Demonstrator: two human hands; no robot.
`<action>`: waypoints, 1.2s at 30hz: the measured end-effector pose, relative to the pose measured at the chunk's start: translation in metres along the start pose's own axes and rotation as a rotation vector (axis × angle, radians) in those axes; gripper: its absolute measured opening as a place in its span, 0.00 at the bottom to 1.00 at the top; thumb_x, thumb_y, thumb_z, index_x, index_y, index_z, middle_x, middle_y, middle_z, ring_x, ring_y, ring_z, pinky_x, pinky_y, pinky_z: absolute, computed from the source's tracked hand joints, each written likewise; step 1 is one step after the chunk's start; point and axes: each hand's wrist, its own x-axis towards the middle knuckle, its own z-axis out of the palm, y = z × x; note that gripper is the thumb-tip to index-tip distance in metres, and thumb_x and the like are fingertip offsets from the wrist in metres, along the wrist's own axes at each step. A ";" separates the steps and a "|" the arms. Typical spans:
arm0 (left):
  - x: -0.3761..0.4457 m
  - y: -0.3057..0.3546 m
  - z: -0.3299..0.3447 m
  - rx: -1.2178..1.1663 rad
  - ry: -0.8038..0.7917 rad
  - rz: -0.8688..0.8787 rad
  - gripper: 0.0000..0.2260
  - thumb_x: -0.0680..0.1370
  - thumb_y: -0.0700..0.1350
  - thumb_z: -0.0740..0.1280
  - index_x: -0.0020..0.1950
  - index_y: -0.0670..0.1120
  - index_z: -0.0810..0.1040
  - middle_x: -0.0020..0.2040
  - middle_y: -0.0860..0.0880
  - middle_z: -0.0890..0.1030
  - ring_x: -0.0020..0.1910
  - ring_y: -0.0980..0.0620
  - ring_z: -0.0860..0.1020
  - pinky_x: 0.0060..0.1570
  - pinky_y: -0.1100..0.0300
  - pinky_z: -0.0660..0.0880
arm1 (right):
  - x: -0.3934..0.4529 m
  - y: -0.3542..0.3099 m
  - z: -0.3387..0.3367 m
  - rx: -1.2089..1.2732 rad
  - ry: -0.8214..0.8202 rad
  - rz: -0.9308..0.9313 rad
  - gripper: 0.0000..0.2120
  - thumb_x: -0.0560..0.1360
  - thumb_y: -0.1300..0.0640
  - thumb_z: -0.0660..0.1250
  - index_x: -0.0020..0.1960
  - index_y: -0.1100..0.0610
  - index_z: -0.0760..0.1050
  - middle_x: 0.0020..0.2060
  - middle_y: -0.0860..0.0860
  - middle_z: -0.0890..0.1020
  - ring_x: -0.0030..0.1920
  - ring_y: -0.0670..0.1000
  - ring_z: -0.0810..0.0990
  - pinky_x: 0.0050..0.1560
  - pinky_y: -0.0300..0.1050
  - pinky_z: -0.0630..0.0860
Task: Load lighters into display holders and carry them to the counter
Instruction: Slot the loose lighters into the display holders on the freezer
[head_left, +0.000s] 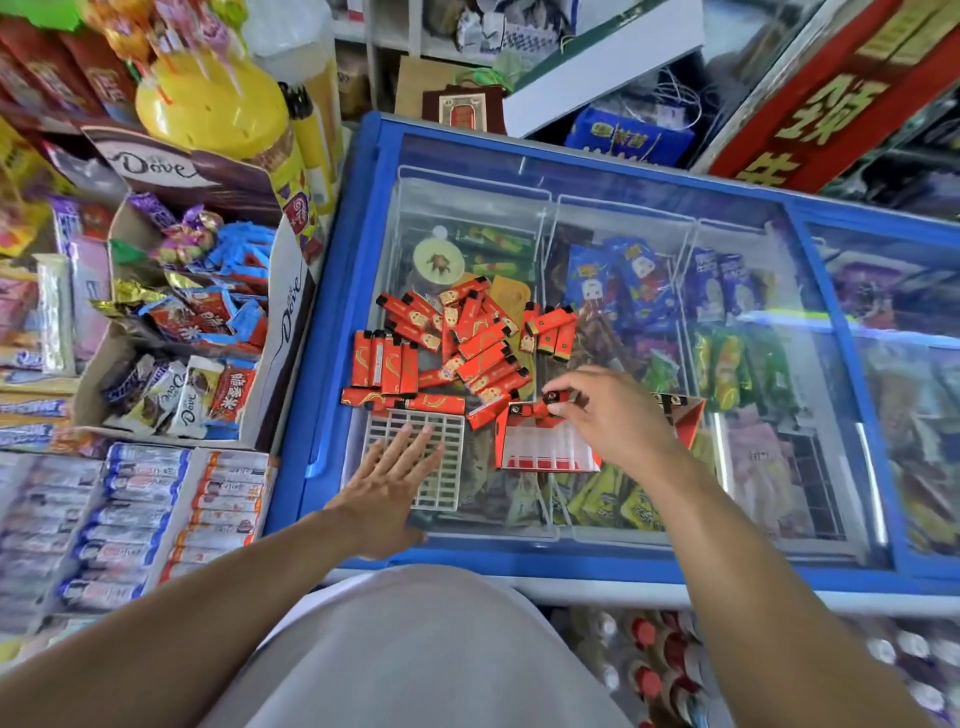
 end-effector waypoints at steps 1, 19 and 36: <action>0.000 0.000 0.000 0.001 -0.004 0.001 0.49 0.78 0.62 0.66 0.79 0.53 0.29 0.72 0.51 0.19 0.71 0.48 0.21 0.71 0.50 0.25 | 0.000 0.000 0.004 0.001 0.003 -0.004 0.12 0.79 0.47 0.67 0.62 0.44 0.78 0.56 0.42 0.80 0.46 0.40 0.74 0.55 0.43 0.75; 0.001 0.001 0.001 0.005 -0.023 -0.006 0.49 0.77 0.63 0.66 0.79 0.53 0.30 0.75 0.49 0.23 0.72 0.46 0.22 0.73 0.48 0.27 | 0.011 0.012 0.040 -0.072 0.091 0.006 0.13 0.75 0.43 0.71 0.58 0.45 0.80 0.50 0.40 0.78 0.44 0.40 0.76 0.46 0.36 0.75; 0.000 0.002 0.006 0.035 0.021 -0.015 0.52 0.76 0.64 0.67 0.78 0.52 0.27 0.74 0.50 0.20 0.72 0.47 0.20 0.68 0.51 0.22 | 0.010 0.009 0.036 -0.130 0.067 -0.020 0.12 0.74 0.45 0.72 0.55 0.48 0.79 0.60 0.45 0.81 0.62 0.47 0.78 0.59 0.37 0.66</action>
